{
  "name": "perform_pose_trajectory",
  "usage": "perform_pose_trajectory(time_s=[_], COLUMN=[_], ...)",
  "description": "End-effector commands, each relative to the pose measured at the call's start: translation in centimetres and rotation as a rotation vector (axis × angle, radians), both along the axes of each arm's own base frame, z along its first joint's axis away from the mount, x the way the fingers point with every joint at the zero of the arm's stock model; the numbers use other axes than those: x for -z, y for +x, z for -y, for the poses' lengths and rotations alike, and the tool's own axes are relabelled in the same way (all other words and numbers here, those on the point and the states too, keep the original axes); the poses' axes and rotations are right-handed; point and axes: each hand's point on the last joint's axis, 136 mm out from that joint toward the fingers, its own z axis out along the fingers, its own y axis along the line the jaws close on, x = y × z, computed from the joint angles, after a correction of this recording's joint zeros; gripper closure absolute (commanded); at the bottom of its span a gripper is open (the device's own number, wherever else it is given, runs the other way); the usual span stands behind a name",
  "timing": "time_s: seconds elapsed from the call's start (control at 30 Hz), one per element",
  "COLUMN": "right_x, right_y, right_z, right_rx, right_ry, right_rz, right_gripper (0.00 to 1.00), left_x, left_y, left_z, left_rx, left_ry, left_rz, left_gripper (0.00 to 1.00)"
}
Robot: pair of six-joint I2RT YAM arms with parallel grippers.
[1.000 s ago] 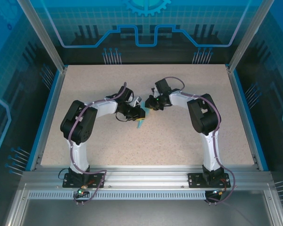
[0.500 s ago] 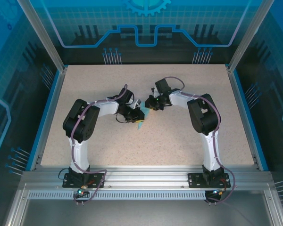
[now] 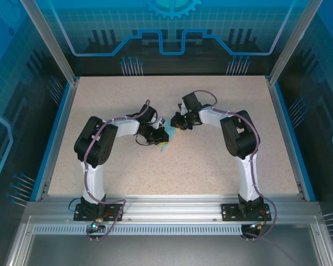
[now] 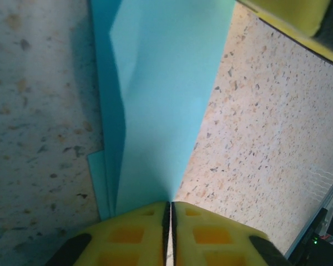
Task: Fold a paper plane with a square sheet of paper (fold left side to right side)
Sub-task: Fold the wing for the fifth time at the center of the table.
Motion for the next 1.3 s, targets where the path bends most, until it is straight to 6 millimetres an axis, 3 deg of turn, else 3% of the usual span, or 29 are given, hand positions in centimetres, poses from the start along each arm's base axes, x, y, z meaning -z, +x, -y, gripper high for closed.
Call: perform_pose_trajectory(time_s=[0.0, 0.1, 0.27, 0.5, 0.63, 0.87, 1.27], right_x=[2.7, 1.5, -2.4, -4.7, -4.6, -2.5, 1.0], right_y=[-1.4, -0.8, 0.3, -2.7, -4.8, -5.9, -5.9], right_z=[1.2, 0.8, 0.4, -0.1, -1.4, -2.8, -2.3], right_rx=[-0.008, -0.017, -0.029, -0.066, -0.078, -0.082, -0.083], right_ry=[-0.062, -0.015, 0.050, 0.117, 0.160, 0.131, 0.013], right_rz=[-0.082, -0.047, 0.065, 0.111, 0.113, 0.082, 0.028], right_gripper=[0.81, 0.84, 0.89, 0.95, 0.95, 0.95, 0.96], left_x=[2.2, 2.8, 3.7, 3.9, 3.9, 4.0, 4.0], left_y=[-1.1, -1.4, -2.1, -2.3, -2.5, -2.7, -2.6], left_z=[-2.0, -2.4, -2.6, -2.6, -2.6, -2.6, -2.5], left_rx=[-0.041, -0.054, -0.054, -0.045, -0.041, -0.041, -0.041], left_ry=[0.060, 0.051, 0.040, 0.029, 0.028, 0.026, 0.025], left_rz=[-0.060, -0.076, -0.096, -0.091, -0.093, -0.098, -0.100], left_gripper=[0.91, 0.97, 1.00, 1.00, 1.00, 1.00, 1.00])
